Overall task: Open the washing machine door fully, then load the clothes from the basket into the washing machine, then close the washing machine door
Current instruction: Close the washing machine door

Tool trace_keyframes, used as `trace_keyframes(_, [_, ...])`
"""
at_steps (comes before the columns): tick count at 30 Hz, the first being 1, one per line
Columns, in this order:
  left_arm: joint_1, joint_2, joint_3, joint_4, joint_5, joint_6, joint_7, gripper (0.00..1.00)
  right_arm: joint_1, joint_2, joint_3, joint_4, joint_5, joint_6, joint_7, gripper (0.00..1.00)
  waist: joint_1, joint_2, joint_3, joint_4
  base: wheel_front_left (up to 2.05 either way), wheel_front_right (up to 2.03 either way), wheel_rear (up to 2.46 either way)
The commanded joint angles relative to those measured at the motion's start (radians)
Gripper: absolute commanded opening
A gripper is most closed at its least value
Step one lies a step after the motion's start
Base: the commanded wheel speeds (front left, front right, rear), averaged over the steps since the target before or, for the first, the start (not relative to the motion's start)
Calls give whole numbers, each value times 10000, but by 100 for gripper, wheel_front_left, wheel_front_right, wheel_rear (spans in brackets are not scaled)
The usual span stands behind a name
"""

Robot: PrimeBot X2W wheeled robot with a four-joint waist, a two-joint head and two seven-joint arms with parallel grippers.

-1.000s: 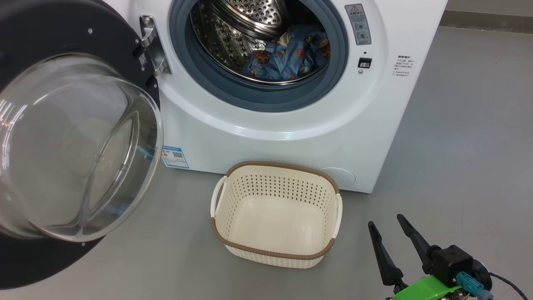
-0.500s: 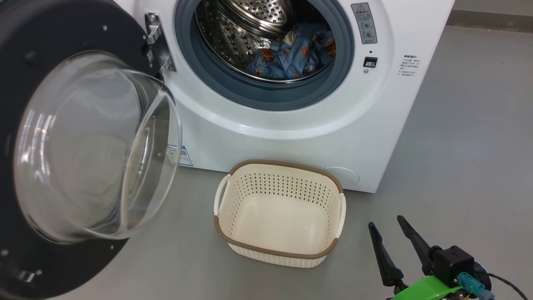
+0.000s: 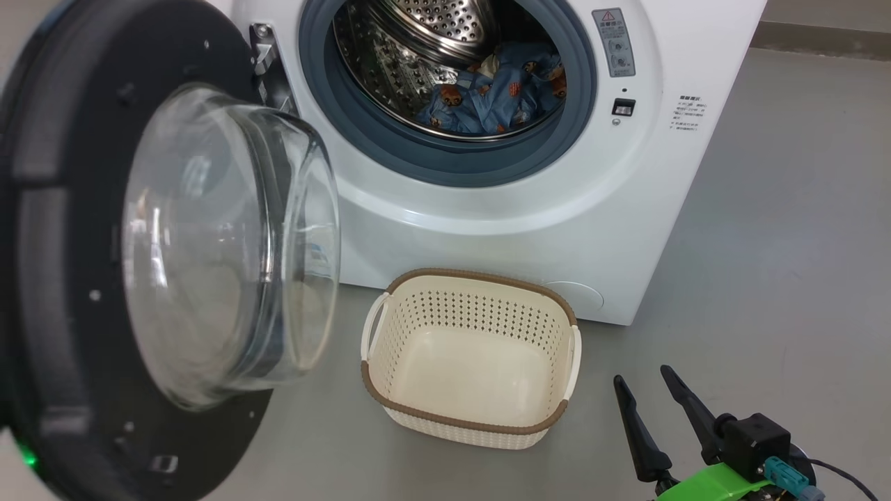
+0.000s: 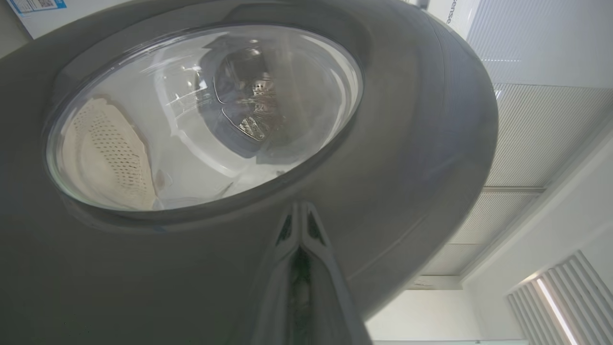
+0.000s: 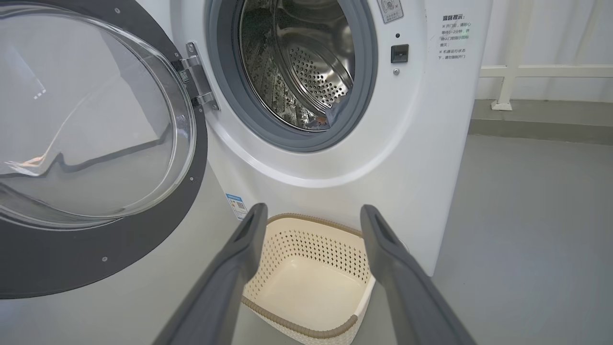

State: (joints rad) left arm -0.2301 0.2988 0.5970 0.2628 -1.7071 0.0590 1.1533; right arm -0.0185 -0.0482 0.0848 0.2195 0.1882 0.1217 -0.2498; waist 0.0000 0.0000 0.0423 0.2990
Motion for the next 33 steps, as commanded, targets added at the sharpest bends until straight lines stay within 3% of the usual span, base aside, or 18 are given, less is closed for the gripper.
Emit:
trace_keyframes(1, [29,151,50,-701,-197,109,369,0,-69,-20,216,-223,114,90,-120,100,0,0,6,-10,0,0,0])
trace_keyframes(8, [425,-1036,-377,-2203,-747,252,758,0,-62,-20,199,-280,184,90,-120,100,0,0,-54,-247,0,0,0])
trace_keyframes(16, [988,-2138,-1337,-3114,-643,93,729,0,-88,-20,108,-371,222,90,-120,100,0,0,38,-729,0,0,0])
trace_keyframes(22, [1057,-2434,-1974,-2812,-719,-428,-6,0,-97,-20,44,-451,253,90,-120,100,0,0,152,-1285,0,0,0])
trace_keyframes(33, [660,-2483,-3997,-2005,-1934,-1371,-1601,0,-136,-20,-8,-543,322,90,-120,100,0,0,345,-2554,0,0,0])
